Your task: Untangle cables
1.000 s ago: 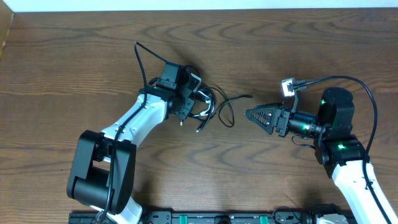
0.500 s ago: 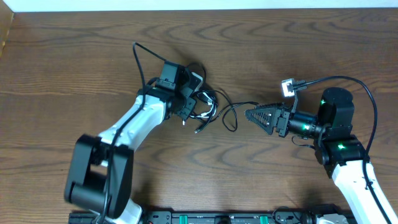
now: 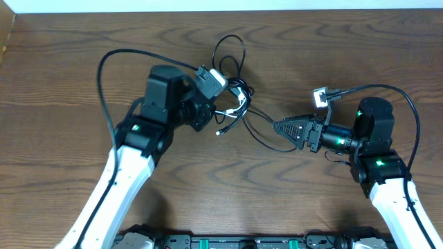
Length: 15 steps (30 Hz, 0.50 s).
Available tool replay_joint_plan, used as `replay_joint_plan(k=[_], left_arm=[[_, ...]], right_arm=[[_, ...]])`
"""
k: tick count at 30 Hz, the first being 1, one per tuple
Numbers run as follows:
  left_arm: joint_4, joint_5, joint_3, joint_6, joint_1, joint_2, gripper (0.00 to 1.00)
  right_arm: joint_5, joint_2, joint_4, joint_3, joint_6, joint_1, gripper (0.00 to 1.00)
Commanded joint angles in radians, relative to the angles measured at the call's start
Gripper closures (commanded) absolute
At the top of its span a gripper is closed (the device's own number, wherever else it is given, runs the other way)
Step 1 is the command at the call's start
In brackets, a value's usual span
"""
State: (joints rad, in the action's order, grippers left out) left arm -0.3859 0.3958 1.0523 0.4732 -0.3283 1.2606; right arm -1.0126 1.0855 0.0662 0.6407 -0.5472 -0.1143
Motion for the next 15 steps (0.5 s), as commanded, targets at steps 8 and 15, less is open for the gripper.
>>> replay_joint_plan(k=[8, 15], left_arm=[[0.014, 0.262, -0.001, 0.035, 0.002, -0.100, 0.93], [0.018, 0.309, -0.001, 0.035, 0.002, -0.099, 0.93]], right_arm=[[0.001, -0.001, -0.027, 0.011, 0.003, 0.002, 0.28], [-0.002, -0.001, -0.038, 0.011, 0.002, 0.000, 0.33]])
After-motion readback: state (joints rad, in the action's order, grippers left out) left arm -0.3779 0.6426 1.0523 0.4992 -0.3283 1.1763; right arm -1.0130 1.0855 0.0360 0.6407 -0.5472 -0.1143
